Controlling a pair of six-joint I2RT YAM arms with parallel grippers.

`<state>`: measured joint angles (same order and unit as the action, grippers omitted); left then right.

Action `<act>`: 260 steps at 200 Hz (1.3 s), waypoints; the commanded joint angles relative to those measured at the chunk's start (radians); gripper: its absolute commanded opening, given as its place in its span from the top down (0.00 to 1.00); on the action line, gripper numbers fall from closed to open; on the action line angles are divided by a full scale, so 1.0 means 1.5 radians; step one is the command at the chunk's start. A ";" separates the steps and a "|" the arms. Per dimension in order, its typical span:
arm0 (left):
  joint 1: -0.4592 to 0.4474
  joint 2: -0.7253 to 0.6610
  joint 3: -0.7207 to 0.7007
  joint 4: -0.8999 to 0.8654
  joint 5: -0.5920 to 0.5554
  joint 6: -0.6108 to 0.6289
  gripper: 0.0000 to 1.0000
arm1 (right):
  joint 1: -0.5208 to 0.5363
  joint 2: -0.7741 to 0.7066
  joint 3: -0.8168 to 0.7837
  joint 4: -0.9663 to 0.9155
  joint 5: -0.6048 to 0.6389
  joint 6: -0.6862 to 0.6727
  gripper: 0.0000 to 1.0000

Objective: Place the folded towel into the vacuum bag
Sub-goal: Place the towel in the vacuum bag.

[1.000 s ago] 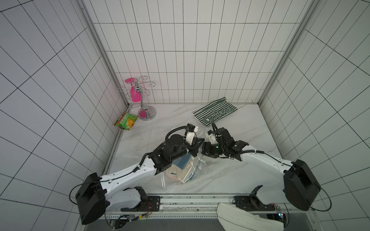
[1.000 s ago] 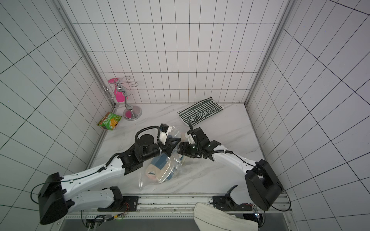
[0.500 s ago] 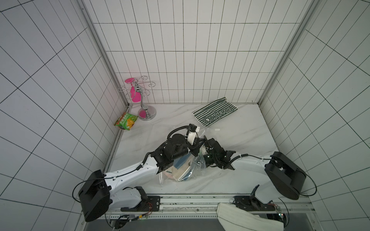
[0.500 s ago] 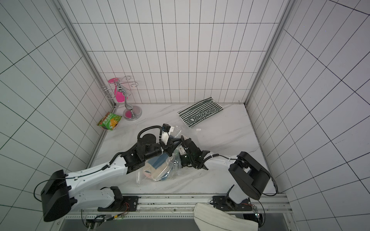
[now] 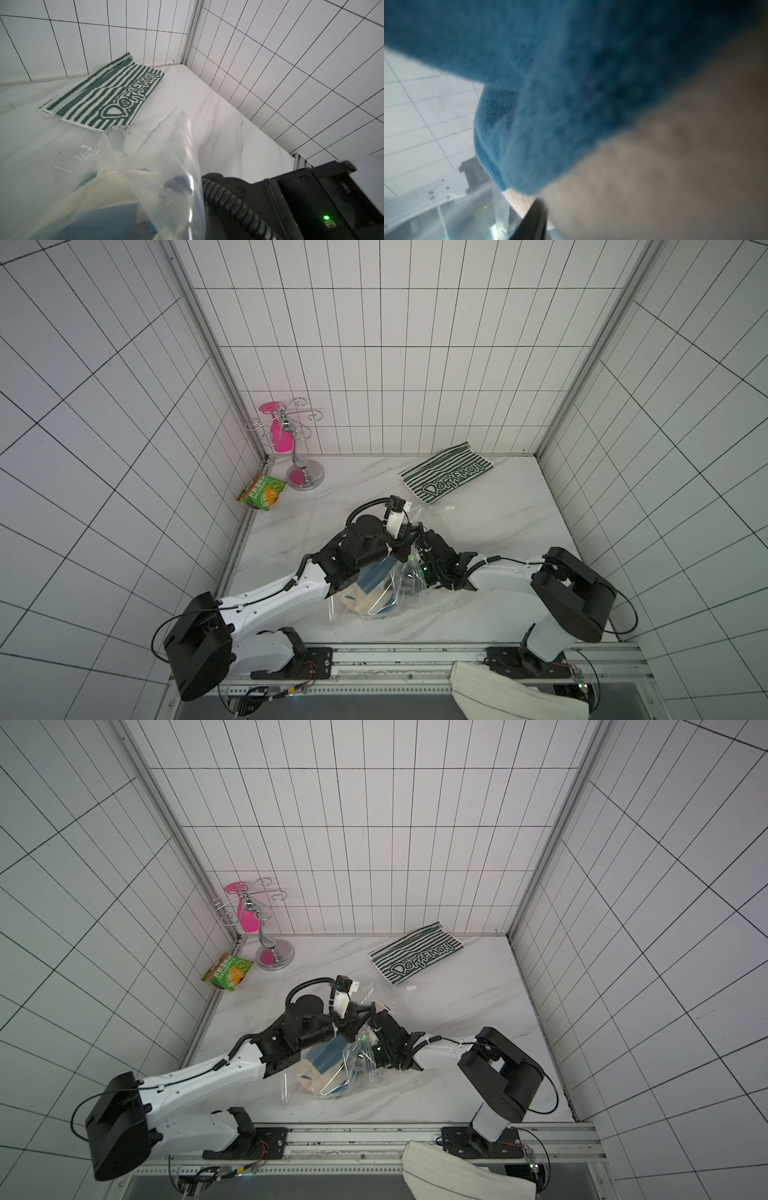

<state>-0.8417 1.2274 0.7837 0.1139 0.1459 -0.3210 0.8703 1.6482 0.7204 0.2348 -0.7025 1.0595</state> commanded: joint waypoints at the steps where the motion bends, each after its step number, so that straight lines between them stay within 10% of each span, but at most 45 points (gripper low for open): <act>1: 0.006 -0.011 0.027 0.037 0.002 0.008 1.00 | -0.002 -0.022 -0.031 -0.001 -0.009 0.002 0.50; 71: 0.006 -0.006 0.008 0.014 0.065 -0.015 1.00 | -0.139 -0.267 -0.007 -0.381 0.110 -0.204 0.48; 130: -0.013 -0.002 0.020 -0.002 0.052 -0.044 1.00 | -0.140 -0.191 0.009 0.016 0.118 -0.032 0.90; 260: -0.004 0.018 0.048 -0.030 0.037 0.014 1.00 | -0.152 0.291 0.008 0.419 0.105 0.149 0.72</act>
<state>-0.8497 1.2266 0.7940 0.0784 0.1955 -0.3382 0.6552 1.9835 0.7586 0.8852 -0.5716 1.1786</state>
